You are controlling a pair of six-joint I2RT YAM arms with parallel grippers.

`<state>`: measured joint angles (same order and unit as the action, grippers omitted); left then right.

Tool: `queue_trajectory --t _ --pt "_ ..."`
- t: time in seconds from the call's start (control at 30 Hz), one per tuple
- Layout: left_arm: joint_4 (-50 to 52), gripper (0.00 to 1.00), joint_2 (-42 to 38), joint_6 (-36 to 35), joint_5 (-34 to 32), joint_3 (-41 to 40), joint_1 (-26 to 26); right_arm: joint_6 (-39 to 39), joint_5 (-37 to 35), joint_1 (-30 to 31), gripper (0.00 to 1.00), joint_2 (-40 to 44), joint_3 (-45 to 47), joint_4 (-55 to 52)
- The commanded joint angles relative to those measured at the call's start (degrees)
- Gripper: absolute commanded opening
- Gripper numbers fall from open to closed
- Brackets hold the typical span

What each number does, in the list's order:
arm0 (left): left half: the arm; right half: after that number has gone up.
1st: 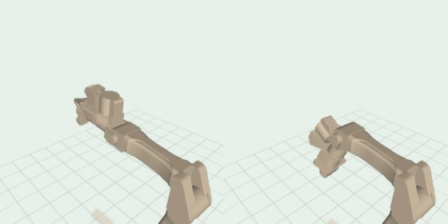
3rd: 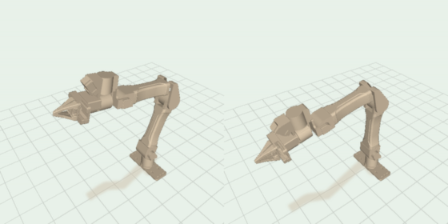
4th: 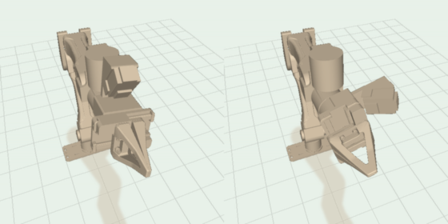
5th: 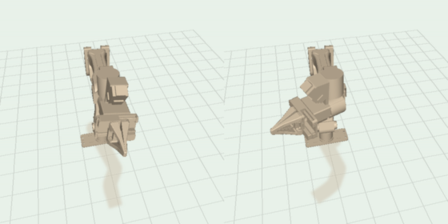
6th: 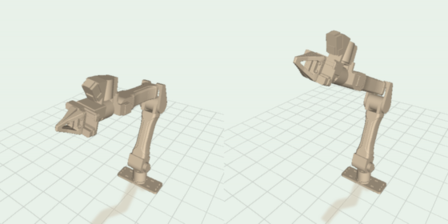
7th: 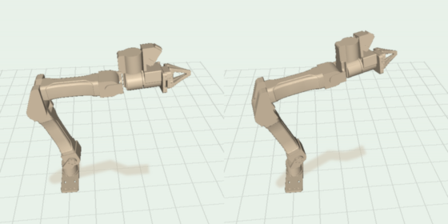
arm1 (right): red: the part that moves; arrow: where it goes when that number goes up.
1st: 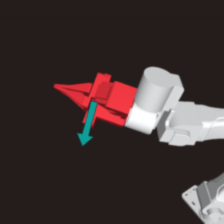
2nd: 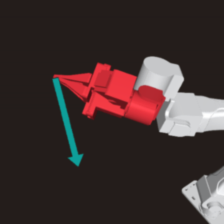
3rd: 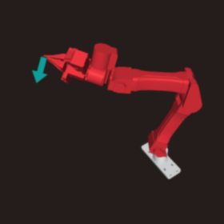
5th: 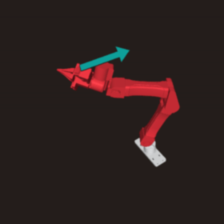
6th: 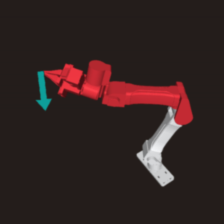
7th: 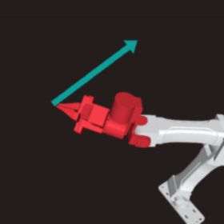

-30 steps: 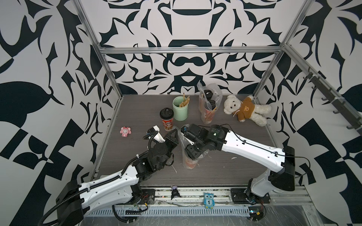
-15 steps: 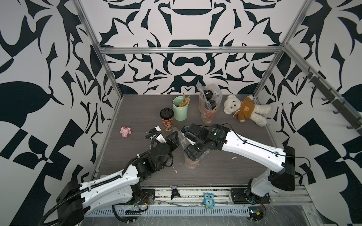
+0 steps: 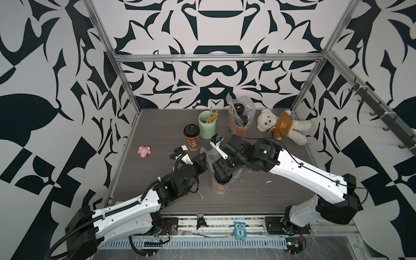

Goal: Pack milk tea into plastic carrier bags
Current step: Pick up the milk tea cup at the center of the board.

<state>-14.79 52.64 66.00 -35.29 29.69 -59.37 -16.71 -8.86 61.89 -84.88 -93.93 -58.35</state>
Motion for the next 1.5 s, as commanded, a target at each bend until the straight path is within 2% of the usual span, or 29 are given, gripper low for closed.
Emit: queue_trajectory --t 0.0,0.13,0.17,0.33,0.53,0.8,1.0,1.07,1.47 --pt "-2.75 0.00 0.44 -3.09 1.50 -0.59 0.25 1.89 -4.31 -1.02 0.89 2.06 -2.48 4.87" --pt "-4.99 0.00 0.62 -5.86 2.82 -1.38 0.23 3.33 -2.80 -4.89 0.83 1.75 -3.25 10.62" --pt "-5.45 0.00 0.62 -6.75 3.06 -1.54 0.29 3.59 -0.35 -6.09 0.82 1.18 -3.82 12.35" --pt "-6.38 0.00 0.53 -8.71 3.41 -2.15 0.23 7.15 0.43 -8.73 0.82 -4.11 -8.80 17.87" --pt "-7.60 0.00 -0.33 -9.19 3.21 -4.13 0.24 10.84 3.09 -10.70 0.84 -14.37 -19.32 19.75" --pt "-10.16 0.00 -0.64 -11.91 2.07 -6.04 0.15 14.88 3.53 -13.66 0.89 -32.36 -40.44 13.34" --pt "-10.90 0.00 0.69 -12.95 2.58 -5.69 0.14 14.95 8.07 -15.81 0.91 -45.95 -58.91 6.01" --pt "-10.98 0.00 0.88 -13.21 2.75 -5.62 0.14 14.86 9.58 -16.24 0.92 -47.97 -60.87 5.86" --pt "-10.53 0.00 0.88 -14.61 2.85 -5.61 0.14 14.67 16.39 -16.80 0.98 -51.79 -59.35 10.27"
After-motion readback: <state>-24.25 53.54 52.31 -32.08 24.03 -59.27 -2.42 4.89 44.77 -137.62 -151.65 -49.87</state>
